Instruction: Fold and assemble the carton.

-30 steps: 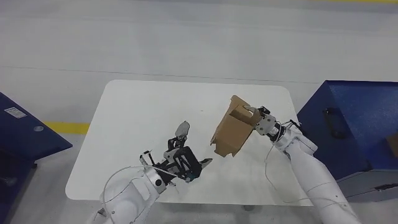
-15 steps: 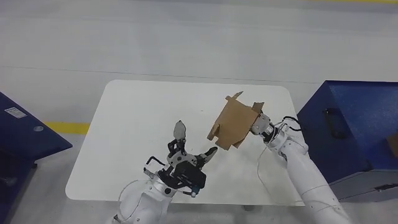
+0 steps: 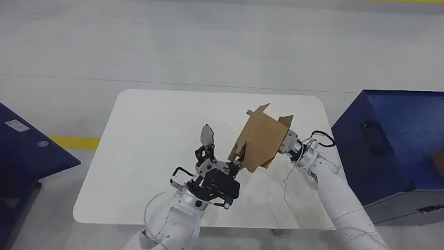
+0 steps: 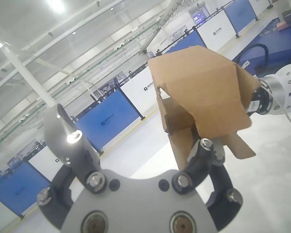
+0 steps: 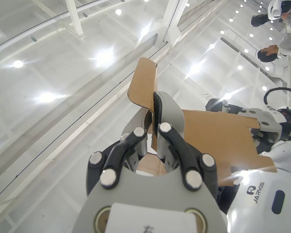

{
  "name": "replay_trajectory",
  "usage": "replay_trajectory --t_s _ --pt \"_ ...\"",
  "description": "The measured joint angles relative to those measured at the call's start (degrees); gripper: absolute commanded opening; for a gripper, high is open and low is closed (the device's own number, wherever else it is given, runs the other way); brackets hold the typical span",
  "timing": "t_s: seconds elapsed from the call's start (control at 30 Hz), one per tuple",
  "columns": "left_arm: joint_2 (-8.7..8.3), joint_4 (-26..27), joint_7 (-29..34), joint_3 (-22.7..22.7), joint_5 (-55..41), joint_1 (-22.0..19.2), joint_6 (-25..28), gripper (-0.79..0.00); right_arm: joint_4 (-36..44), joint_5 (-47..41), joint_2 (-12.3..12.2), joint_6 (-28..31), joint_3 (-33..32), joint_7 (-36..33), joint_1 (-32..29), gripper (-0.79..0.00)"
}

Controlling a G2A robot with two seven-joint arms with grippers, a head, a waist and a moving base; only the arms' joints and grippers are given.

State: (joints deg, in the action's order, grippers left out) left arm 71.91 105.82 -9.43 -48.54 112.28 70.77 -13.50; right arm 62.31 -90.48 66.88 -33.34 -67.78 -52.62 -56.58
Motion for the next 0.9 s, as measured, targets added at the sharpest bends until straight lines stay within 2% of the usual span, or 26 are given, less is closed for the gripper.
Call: replay_trajectory --t_s 0.03,0.07,0.1,0.2,0.27,0.33,0.4,0.63,0.67,0.7,0.9 --pt "0.17 -0.3 0.1 0.1 -0.4 -0.2 0.2 -0.108 0.2 -0.1 0.1 -0.1 0.0 0.0 -0.2 -0.785" --pt "0.29 -0.5 0.1 0.1 -0.6 -0.4 0.4 -0.203 0.3 -0.1 0.1 -0.1 0.0 0.1 -0.3 -0.785" --pt "0.44 -0.7 0.0 0.1 -1.0 -0.5 0.6 -0.397 0.4 -0.2 0.2 0.0 0.0 0.1 -0.5 -0.785" --pt "0.72 -1.1 -0.5 0.1 -1.5 -0.7 0.8 -0.425 0.8 -0.5 0.3 0.2 0.0 0.3 -0.9 -0.785" --pt "0.87 -1.2 -0.9 0.1 -1.5 -0.6 1.1 -0.606 1.0 -0.4 0.5 0.2 0.0 0.5 -1.1 -0.785" --pt "0.98 -1.3 -1.4 -0.1 -1.3 -0.5 1.4 -0.671 1.2 -0.4 0.5 0.2 0.0 0.7 -1.3 -0.785" --pt "1.06 -1.3 -1.9 -0.2 -1.1 -0.2 1.5 -0.785 1.3 -0.3 0.6 0.2 -0.2 0.9 -1.4 -0.785" --pt "1.36 -1.0 -2.6 -0.9 -0.6 0.6 2.5 -0.785 2.0 -0.2 1.0 0.8 0.0 1.7 -1.7 -0.785" --pt "1.4 -1.0 -2.6 -0.9 -0.5 0.6 2.6 -0.785 2.2 -0.1 1.1 0.8 0.0 1.7 -1.8 -0.628" --pt "1.45 -1.0 -2.6 -1.0 -0.5 0.7 2.7 -0.785 2.3 0.2 1.1 0.8 0.0 1.8 -1.8 -0.006" --pt "1.66 -0.5 -2.8 -1.8 -0.4 1.1 3.6 -0.785 2.1 2.0 0.9 2.4 -1.5 2.7 -1.8 0.0"
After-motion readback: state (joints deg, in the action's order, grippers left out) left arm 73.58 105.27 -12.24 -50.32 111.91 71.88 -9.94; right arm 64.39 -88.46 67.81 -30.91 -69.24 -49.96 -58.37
